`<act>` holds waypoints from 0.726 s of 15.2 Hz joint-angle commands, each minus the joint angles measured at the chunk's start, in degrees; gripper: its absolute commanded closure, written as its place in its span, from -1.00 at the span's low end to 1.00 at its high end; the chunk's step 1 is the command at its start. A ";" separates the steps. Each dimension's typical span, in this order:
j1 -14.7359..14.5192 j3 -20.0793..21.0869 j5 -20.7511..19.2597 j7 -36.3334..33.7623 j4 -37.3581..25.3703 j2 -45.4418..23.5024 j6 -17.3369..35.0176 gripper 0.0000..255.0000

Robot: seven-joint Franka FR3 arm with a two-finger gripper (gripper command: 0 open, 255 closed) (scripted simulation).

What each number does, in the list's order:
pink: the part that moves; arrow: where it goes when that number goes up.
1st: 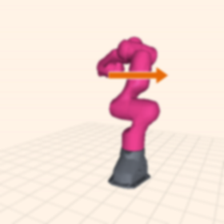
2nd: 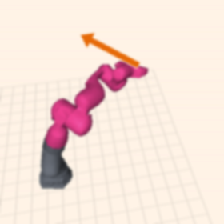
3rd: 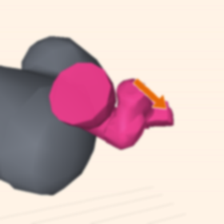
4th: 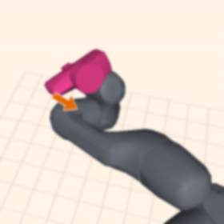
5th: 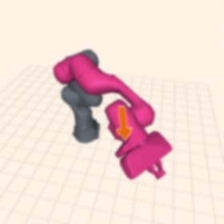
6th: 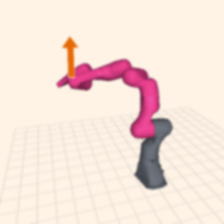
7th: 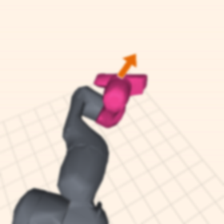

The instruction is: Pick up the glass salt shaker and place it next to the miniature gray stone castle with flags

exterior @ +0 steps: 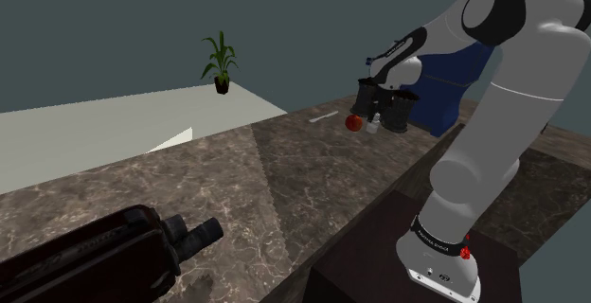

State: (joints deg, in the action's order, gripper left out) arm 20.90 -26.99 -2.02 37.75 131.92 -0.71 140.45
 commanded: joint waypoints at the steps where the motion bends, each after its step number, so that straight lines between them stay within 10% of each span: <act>1: -0.13 0.04 -1.51 -1.07 -0.82 2.37 -2.97 -1.00; 11: -0.14 0.33 -2.99 -2.15 -1.80 5.01 -6.38 -1.00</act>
